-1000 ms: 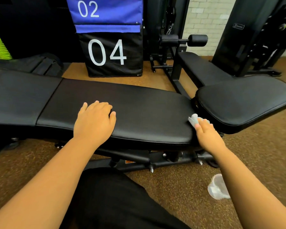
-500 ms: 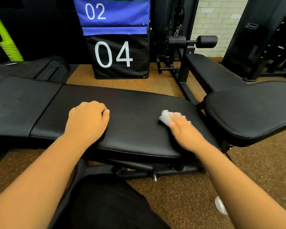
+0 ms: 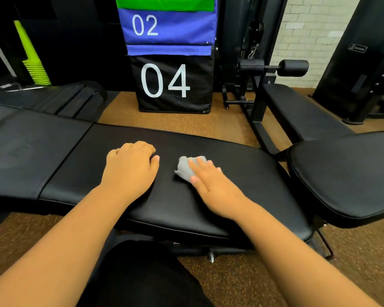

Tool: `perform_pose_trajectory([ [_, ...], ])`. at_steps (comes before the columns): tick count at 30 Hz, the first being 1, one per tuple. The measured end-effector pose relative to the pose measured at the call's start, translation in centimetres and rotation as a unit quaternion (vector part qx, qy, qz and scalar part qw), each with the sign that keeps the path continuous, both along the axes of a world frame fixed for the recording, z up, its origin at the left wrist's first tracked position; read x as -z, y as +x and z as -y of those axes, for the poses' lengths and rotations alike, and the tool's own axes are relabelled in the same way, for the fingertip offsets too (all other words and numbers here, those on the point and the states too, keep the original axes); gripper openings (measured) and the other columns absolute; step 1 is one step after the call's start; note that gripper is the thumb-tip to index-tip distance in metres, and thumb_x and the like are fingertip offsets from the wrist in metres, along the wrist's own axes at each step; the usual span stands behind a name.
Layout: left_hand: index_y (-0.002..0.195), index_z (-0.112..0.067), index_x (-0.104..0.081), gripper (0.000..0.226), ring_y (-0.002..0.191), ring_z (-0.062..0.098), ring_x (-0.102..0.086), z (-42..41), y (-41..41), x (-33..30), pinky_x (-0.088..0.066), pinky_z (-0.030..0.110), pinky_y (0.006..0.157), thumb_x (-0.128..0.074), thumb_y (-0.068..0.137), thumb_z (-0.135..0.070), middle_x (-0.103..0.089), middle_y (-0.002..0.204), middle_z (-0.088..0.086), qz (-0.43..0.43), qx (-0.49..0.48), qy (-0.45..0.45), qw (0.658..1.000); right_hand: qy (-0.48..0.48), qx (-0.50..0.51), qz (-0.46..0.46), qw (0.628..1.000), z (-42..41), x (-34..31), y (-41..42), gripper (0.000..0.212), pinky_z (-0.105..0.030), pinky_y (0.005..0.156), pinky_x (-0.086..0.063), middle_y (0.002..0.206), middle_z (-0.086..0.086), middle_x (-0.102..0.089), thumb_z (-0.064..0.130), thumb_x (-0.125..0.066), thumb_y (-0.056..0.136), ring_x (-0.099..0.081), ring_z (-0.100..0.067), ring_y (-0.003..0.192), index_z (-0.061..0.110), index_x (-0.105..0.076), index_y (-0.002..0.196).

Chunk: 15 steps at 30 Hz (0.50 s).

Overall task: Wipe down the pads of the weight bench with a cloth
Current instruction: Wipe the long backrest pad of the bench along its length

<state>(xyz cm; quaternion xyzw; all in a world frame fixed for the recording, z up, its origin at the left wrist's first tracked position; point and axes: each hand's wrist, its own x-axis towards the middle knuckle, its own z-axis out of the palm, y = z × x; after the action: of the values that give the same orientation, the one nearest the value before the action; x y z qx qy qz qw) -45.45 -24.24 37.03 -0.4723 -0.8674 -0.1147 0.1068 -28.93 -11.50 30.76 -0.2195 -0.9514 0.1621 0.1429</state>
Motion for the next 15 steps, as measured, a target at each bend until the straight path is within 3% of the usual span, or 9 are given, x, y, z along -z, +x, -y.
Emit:
perform_pose_trajectory([
  [3, 0.122, -0.021, -0.061, 0.033, 0.113, 0.020, -0.056, -0.3, 0.2, 0.4, -0.039, 0.042, 0.093, -0.040, 0.100, -0.036, -0.061, 0.125, -0.006, 0.000, 0.009, 0.002, 1.000, -0.018, 0.087, -0.002, 0.996, -6.6, 1.5, 3.4, 0.040, -0.047, 0.100, -0.032, 0.136, -0.006, -0.039, 0.033, -0.028, 0.102, -0.038, -0.030, 0.121, 0.019, -0.036, 0.139],
  [6, 0.124, -0.022, -0.059, 0.034, 0.115, 0.020, -0.055, -0.5, -0.2, 0.4, -0.038, 0.043, 0.096, -0.040, 0.100, -0.036, -0.060, 0.127, -0.006, 0.005, 0.006, 0.000, 1.000, -0.050, 0.263, 0.049, 0.962, -13.1, 3.0, 6.4, 0.038, -0.048, 0.098, -0.033, 0.135, -0.013, -0.043, 0.033, -0.028, 0.102, -0.041, -0.036, 0.121, 0.015, -0.040, 0.132],
  [8, 0.125, -0.021, -0.059, 0.034, 0.116, 0.020, -0.054, -0.8, -0.4, 0.3, -0.038, 0.043, 0.097, -0.040, 0.100, -0.036, -0.059, 0.128, -0.005, 0.005, 0.004, 0.003, 1.000, -0.053, 0.322, 0.093, 0.941, -14.3, 3.2, 5.6, 0.041, -0.050, 0.099, -0.034, 0.134, -0.016, -0.043, 0.036, -0.026, 0.101, -0.041, -0.039, 0.121, 0.012, -0.041, 0.131],
  [10, 0.126, -0.021, -0.058, 0.035, 0.117, 0.020, -0.054, -1.4, -0.3, 0.3, -0.037, 0.043, 0.097, -0.040, 0.101, -0.036, -0.058, 0.129, -0.005, 0.011, 0.004, 0.004, 1.000, -0.012, 0.288, 0.086, 0.954, -12.8, 2.8, 2.7, 0.043, -0.050, 0.096, -0.037, 0.133, -0.016, -0.044, 0.039, -0.027, 0.100, -0.042, -0.038, 0.120, 0.013, -0.041, 0.131],
  [13, 0.126, -0.022, -0.058, 0.034, 0.117, 0.020, -0.053, -2.3, 0.2, 0.2, -0.037, 0.042, 0.098, -0.040, 0.101, -0.036, -0.058, 0.129, -0.005, 0.016, 0.013, 0.003, 1.000, 0.032, 0.108, 0.019, 0.993, -7.3, 1.3, -1.6, 0.037, -0.049, 0.094, -0.038, 0.129, -0.008, -0.042, 0.036, -0.029, 0.100, -0.041, -0.031, 0.113, 0.019, -0.038, 0.132],
  [15, 0.125, -0.022, -0.058, 0.034, 0.117, 0.020, -0.053, -2.6, 0.1, 0.0, -0.037, 0.041, 0.097, -0.040, 0.101, -0.036, -0.059, 0.128, -0.005, 0.012, 0.015, 0.003, 1.000, 0.035, 0.011, 0.006, 0.999, -4.5, 0.5, -2.4, 0.039, -0.046, 0.098, -0.034, 0.134, -0.003, -0.036, 0.034, -0.029, 0.102, -0.037, -0.026, 0.113, 0.020, -0.033, 0.137],
])
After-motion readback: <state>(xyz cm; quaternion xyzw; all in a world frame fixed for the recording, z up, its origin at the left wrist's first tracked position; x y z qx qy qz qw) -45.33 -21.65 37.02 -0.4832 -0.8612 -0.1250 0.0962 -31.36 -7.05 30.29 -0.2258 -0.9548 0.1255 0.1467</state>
